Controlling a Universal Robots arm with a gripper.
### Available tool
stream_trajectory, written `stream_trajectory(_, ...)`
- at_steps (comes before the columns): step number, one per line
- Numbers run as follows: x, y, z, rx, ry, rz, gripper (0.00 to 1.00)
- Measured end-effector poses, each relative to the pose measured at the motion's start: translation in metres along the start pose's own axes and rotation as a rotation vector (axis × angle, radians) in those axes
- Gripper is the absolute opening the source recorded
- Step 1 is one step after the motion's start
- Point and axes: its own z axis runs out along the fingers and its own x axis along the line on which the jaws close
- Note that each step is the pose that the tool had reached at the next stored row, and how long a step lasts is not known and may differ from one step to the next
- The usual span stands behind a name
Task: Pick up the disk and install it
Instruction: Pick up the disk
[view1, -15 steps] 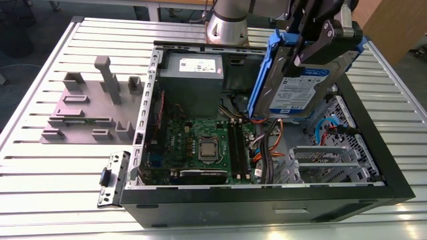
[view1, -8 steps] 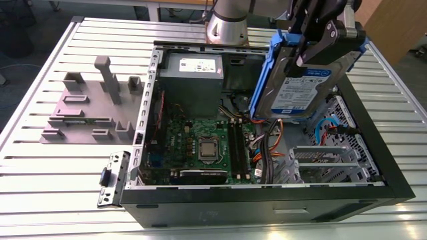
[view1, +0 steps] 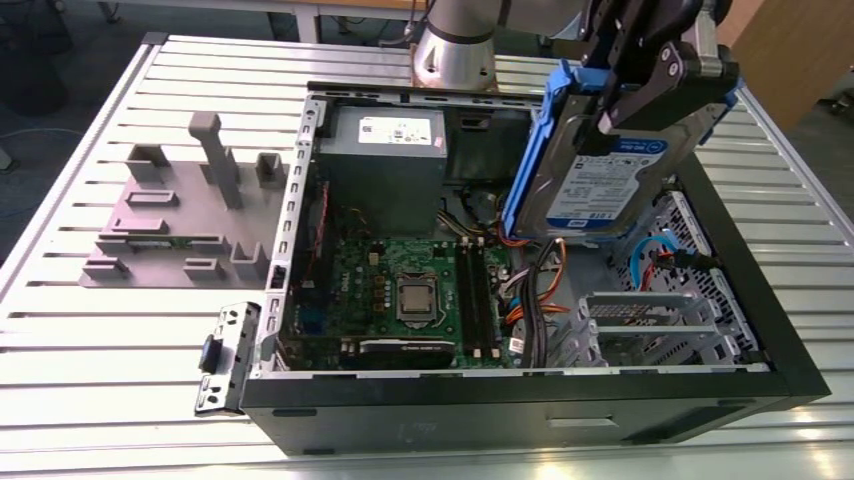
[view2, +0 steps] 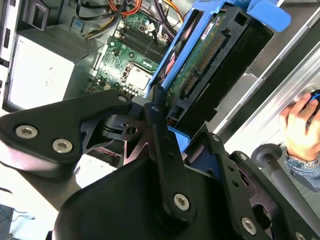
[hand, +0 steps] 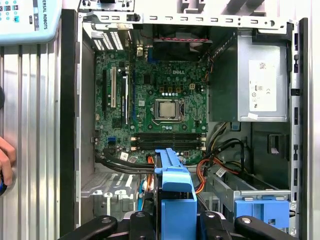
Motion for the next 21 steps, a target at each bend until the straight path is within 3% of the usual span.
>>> stream_trajectory(9, 0.0021, -0.0034, 0.0001, 0.0, 0.0, 0.0, 0.36)
stream_trajectory(21, 0.0099, -0.0041, 0.0, 0.0, -0.0001, 0.0, 0.36)
